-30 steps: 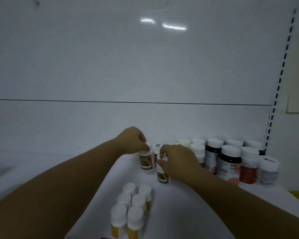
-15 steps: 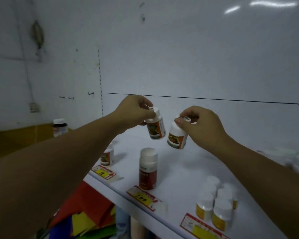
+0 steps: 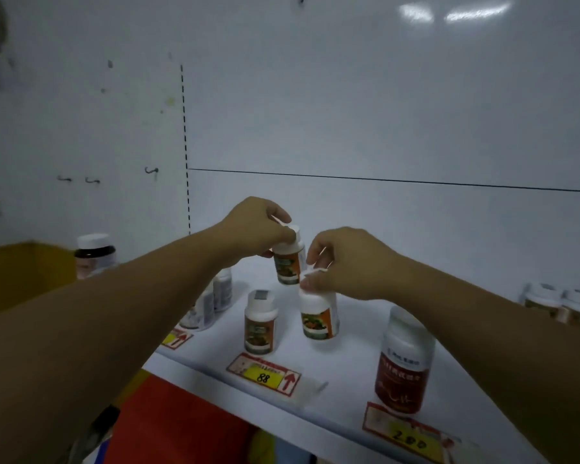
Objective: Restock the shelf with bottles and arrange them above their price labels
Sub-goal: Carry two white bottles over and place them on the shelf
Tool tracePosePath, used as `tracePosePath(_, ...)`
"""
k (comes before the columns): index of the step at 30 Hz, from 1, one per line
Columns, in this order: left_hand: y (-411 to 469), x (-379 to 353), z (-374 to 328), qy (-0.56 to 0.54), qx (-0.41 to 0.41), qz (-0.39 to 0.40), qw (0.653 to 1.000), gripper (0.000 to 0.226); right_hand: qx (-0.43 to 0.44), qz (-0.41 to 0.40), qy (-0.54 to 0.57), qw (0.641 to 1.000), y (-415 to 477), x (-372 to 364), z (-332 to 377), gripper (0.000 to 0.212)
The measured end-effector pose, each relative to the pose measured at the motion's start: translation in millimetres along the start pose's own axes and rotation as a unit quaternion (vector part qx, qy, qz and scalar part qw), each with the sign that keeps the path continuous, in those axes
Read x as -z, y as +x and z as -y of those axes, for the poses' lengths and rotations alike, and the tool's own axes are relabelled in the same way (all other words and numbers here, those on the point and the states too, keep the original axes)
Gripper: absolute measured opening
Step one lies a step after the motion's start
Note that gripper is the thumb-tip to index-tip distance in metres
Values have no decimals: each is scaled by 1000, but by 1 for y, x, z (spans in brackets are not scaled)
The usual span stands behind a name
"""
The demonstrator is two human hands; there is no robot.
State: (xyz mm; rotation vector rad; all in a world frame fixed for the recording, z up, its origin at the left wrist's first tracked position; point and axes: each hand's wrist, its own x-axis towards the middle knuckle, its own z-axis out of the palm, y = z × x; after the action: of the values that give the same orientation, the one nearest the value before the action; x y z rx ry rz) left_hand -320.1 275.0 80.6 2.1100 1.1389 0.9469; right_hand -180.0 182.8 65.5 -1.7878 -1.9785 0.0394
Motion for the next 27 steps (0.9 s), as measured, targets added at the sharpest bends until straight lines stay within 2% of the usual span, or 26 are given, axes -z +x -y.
tracePosePath(5, 20, -3, 31, 46, 20, 109, 993, 38, -44, 52, -37, 997, 12, -30, 6, 28)
tracePosePath(10, 31, -2, 50, 91, 46, 238, 966, 30, -78, 75, -9, 994, 19, -43, 10, 28)
tracePosePath(17, 45, -1, 59, 139, 66, 311, 938, 24, -69, 83, -34, 994, 13, -46, 20, 39)
tracePosePath(20, 49, -6, 48, 185, 13, 275, 944, 23, -65, 69, -47, 994, 7, -41, 17, 49)
tracePosePath(23, 48, -25, 25, 202, -85, 199, 955, 36, -65, 0, -85, 994, -5, -20, 0, 57)
tracePosePath(27, 34, -55, -16, 187, -112, 174, 960, 46, -90, -54, -97, 990, -27, 18, -33, 60)
